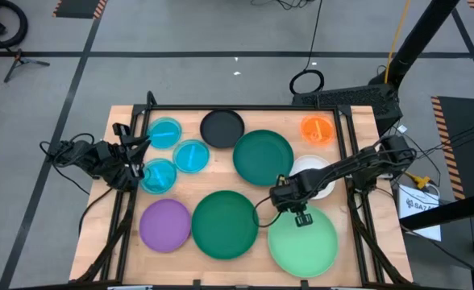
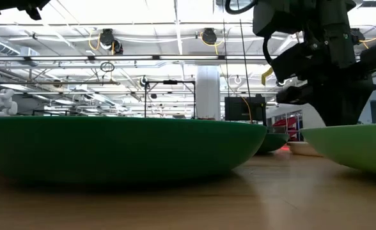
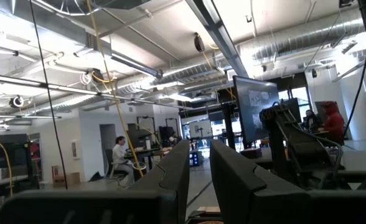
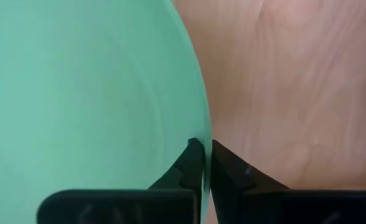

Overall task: Stack plastic plates
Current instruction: Stack the light green plate on the dark green plate, then stack the green plate on the light green plate

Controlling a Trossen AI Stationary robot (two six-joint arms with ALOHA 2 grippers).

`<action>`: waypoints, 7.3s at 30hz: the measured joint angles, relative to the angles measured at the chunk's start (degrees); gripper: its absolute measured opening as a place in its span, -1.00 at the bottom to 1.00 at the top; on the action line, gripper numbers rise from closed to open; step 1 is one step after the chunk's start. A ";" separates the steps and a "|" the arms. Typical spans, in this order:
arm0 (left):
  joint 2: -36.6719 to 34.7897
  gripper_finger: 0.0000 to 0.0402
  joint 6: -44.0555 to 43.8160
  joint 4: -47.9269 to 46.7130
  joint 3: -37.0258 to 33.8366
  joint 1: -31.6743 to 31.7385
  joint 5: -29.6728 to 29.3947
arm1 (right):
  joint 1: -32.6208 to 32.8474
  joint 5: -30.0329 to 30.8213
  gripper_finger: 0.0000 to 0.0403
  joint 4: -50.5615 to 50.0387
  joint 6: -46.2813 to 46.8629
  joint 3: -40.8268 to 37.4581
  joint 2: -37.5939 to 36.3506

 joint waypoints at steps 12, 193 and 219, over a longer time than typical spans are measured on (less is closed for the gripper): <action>-0.01 -0.64 -0.20 0.01 0.00 -0.01 0.01 | -0.05 -0.58 -0.99 -2.71 10.28 -0.11 -11.11; 0.01 -0.64 -0.57 0.14 0.00 -0.01 -0.04 | -10.54 1.54 -1.00 41.32 37.92 16.03 3.10; -0.01 -0.64 -1.73 0.07 0.00 -0.01 -0.04 | 0.75 3.38 -1.00 -0.11 80.14 25.18 6.05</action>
